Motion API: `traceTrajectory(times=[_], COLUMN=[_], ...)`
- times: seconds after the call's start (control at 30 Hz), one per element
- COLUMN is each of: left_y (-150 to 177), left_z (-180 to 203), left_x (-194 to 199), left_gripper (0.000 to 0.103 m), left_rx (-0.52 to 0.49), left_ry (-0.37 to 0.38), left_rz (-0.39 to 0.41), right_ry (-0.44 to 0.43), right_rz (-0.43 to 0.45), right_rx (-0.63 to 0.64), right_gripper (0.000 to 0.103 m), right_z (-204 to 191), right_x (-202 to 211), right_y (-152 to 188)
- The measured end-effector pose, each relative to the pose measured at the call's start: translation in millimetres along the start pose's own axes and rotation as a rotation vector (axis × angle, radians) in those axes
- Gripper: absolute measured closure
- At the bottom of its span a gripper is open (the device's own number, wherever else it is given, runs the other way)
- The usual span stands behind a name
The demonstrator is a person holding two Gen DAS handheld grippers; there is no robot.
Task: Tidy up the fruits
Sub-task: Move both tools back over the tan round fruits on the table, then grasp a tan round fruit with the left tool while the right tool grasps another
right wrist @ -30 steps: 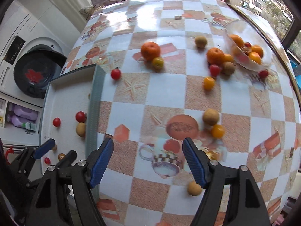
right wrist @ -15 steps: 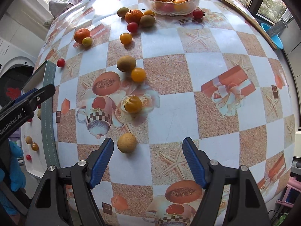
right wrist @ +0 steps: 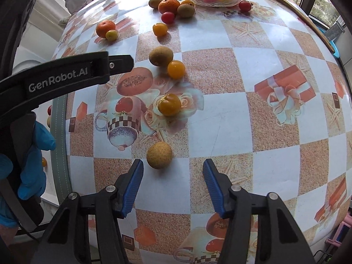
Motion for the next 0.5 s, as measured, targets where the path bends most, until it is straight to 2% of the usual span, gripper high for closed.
traceTrajectory(times=[0.13, 0.4, 0.5], left_y=[-11.6, -31.2, -32.9], left_z=[14.4, 17.8, 16.0], left_x=[-10.3, -23.6, -25.8], left_gripper=[0.038, 0.038, 0.038], left_rx=[-0.02, 0.008, 0.003], left_ry=[0.03, 0.001, -0.023], left_rz=[-0.009, -0.009, -0.011], right_ry=[-0.013, -0.031, -0.033], right_rz=[0.007, 0.042, 0.052], right_rx=[-0.009, -0.039, -0.035], right_gripper=[0.044, 0.044, 0.052], right_z=[2.5, 5.6, 5.6], right_x=[-1.9, -0.7, 0.2], right_y=[4.2, 7.0, -0.1])
Point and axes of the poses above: each gripper's, at about its wrist camera, not at the fingertips, and x roughly against the way its jaws point, z to its right, y to its underside, the point moved 6 cm from there along -x, roughly the way its jaws point, and after that the axes turned 15 degrees about -z, right-handed, at the moved point
